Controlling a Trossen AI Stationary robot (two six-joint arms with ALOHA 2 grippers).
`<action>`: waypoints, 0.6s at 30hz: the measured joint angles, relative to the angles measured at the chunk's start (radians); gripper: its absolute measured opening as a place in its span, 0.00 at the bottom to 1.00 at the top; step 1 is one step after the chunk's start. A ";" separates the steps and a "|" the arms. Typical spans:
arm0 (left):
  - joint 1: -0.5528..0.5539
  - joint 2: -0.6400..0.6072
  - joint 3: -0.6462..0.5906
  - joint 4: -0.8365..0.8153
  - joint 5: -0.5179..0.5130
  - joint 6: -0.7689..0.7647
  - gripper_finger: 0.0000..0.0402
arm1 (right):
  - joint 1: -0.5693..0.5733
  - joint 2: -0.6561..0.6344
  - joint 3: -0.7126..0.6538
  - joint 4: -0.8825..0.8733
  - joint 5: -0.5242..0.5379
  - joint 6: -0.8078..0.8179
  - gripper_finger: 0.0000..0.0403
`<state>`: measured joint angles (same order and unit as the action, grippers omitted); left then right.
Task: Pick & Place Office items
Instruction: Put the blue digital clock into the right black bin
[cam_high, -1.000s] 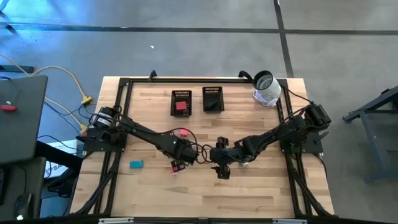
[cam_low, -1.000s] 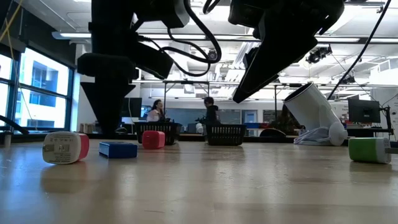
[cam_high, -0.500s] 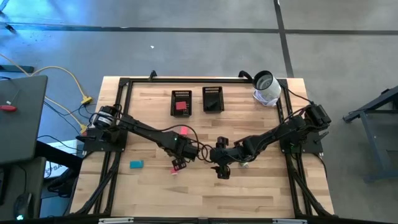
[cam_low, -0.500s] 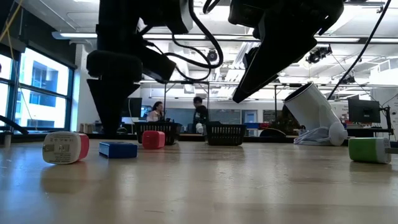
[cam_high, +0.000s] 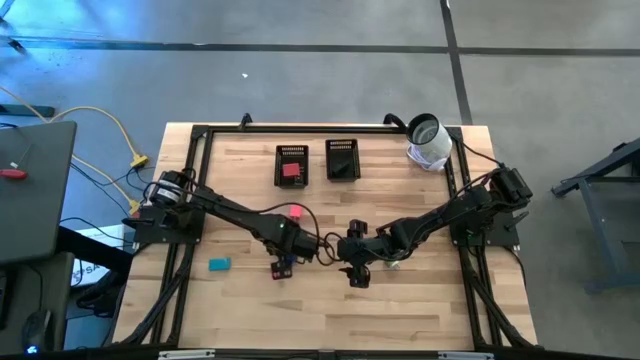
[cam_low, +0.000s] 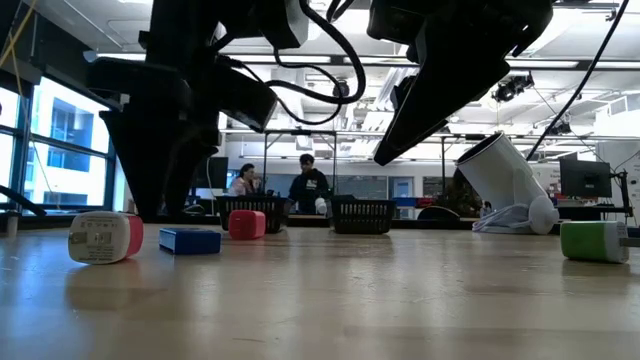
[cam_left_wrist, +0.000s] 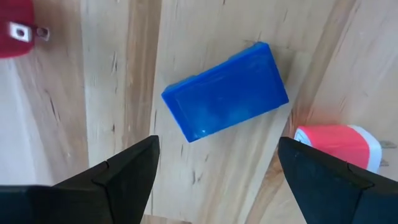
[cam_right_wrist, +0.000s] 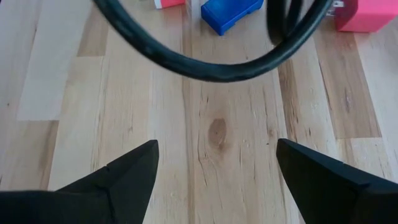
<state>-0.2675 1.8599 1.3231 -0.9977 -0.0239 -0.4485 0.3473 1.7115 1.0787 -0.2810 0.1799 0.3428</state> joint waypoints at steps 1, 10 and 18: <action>-0.002 0.000 0.000 0.000 0.000 0.016 0.80 | 0.000 0.000 0.000 0.000 0.000 0.000 0.78; -0.003 0.000 0.000 0.047 -0.022 0.145 0.80 | 0.000 0.000 0.000 -0.001 0.000 -0.005 0.78; -0.003 0.000 0.000 0.064 -0.034 0.237 0.80 | 0.000 0.000 0.000 -0.001 0.000 -0.007 0.78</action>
<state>-0.2707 1.8599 1.3231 -0.9337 -0.0578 -0.2117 0.3473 1.7116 1.0786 -0.2817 0.1799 0.3359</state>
